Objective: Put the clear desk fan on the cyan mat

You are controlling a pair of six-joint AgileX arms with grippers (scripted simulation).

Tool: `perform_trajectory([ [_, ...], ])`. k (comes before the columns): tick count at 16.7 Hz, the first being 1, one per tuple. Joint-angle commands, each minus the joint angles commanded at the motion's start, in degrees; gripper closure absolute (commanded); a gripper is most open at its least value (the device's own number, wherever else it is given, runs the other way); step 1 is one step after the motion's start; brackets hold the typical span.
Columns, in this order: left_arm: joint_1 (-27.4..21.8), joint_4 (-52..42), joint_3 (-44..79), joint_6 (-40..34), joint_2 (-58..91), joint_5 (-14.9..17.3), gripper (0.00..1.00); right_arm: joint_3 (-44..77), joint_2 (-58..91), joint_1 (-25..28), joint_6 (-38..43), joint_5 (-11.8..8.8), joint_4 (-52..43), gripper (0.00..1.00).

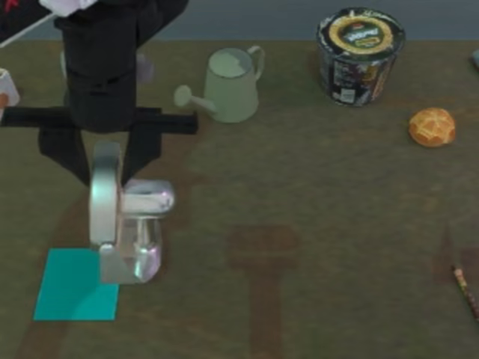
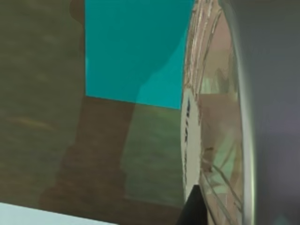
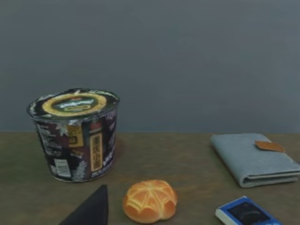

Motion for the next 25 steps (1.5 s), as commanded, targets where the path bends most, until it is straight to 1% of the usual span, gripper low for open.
perform_trajectory([
  [4,4.2,1.8,-8.2,-26.5,-7.6,0.4,1.00,0.0,0.0,0.0,0.0,0.0,0.0,0.00],
  [7,7.2,4.1,-14.2,-44.2,-12.8,1.5,1.00,0.0,0.0,0.0,0.0,0.0,0.0,0.00],
  [10,9.9,6.8,-19.4,-58.3,-17.1,3.2,1.00,0.0,0.0,0.0,0.0,0.0,0.0,0.00],
  [12,11.4,8.5,-22.2,-65.1,-19.3,4.4,1.00,0.0,0.0,0.0,0.0,0.0,0.0,0.00],
  [14,12.5,9.9,-24.2,-69.5,-20.9,5.3,1.00,0.0,0.0,0.0,0.0,0.0,0.0,0.00],
  [16,13.0,10.6,-25.1,-71.7,-21.7,5.8,1.00,0.0,0.0,0.0,0.0,0.0,0.0,0.00],
  [22,12.8,10.8,-25.3,-71.7,-21.6,5.8,1.00,0.0,0.0,0.0,0.0,0.0,0.0,0.00],
  [25,13.3,14.2,-28.4,-71.8,-21.3,5.8,1.00,0.0,0.0,0.0,0.0,0.0,0.0,0.00],
])
